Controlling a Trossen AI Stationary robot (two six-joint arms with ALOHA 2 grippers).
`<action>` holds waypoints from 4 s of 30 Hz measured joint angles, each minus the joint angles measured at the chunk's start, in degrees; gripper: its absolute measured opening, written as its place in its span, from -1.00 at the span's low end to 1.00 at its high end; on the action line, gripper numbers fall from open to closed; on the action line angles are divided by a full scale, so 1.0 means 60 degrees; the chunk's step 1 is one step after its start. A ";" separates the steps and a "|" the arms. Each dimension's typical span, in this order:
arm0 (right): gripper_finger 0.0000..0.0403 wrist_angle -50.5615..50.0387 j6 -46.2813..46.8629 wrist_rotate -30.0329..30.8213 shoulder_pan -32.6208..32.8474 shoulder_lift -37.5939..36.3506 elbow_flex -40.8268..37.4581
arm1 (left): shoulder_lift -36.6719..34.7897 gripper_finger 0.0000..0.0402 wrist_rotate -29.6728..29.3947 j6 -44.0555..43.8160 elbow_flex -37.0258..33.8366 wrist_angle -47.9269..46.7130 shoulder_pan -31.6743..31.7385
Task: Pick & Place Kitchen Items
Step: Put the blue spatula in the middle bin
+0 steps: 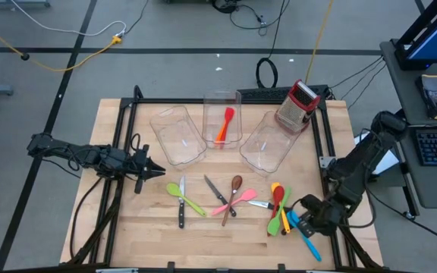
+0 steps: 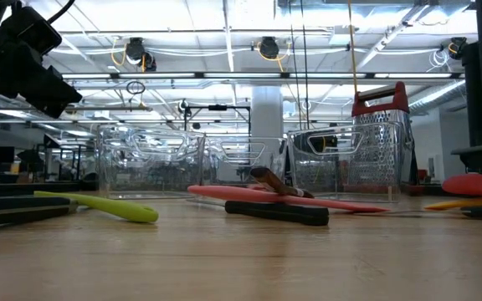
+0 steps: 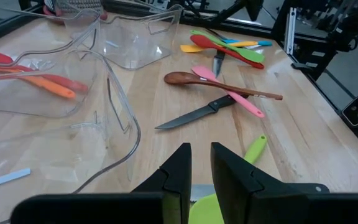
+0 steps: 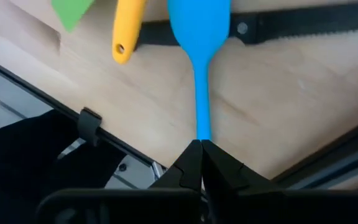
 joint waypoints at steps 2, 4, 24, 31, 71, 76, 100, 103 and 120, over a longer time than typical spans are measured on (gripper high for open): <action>-0.98 -0.0020 0.0215 -0.0010 0.0108 0.0000 0.0000 | 0.0000 -0.69 0.0000 -0.0003 0.0000 0.0000 -0.0003; -0.98 -0.0099 0.0461 -0.0007 0.0209 0.0000 0.0000 | 0.0000 -0.69 0.0000 -0.0003 0.0000 0.0000 -0.0003; -0.05 0.0129 0.0775 0.0274 0.0502 0.0000 -0.0359 | 0.0000 -0.69 0.0004 -0.0011 0.0000 0.0000 -0.0003; 0.15 0.1214 0.0768 0.0272 0.0502 0.0000 -0.1011 | 0.0000 -0.69 0.0007 -0.0010 0.0000 0.0000 0.0000; 0.01 0.3317 -0.0105 0.0369 0.0182 0.2720 -0.1071 | 0.0000 -0.69 0.0015 0.0080 0.0000 -0.0002 -0.0003; 0.01 0.3377 -0.0105 0.0195 0.0185 0.3034 -0.1073 | 0.0000 -0.69 0.0009 0.0079 0.0000 -0.0005 -0.0004; -0.05 0.2453 0.0506 0.0759 0.0185 0.3071 -0.1111 | 0.0000 -0.69 0.0008 0.0073 0.0000 -0.0001 -0.0002; -0.16 0.2219 0.0629 0.0759 0.0188 0.3078 -0.1111 | 0.0000 -0.69 0.0008 0.0073 0.0000 -0.0003 -0.0001; -0.88 0.1634 0.0833 0.0726 0.0189 0.3068 -0.1115 | 0.0000 -0.69 0.0011 0.0073 0.0000 -0.0004 -0.0003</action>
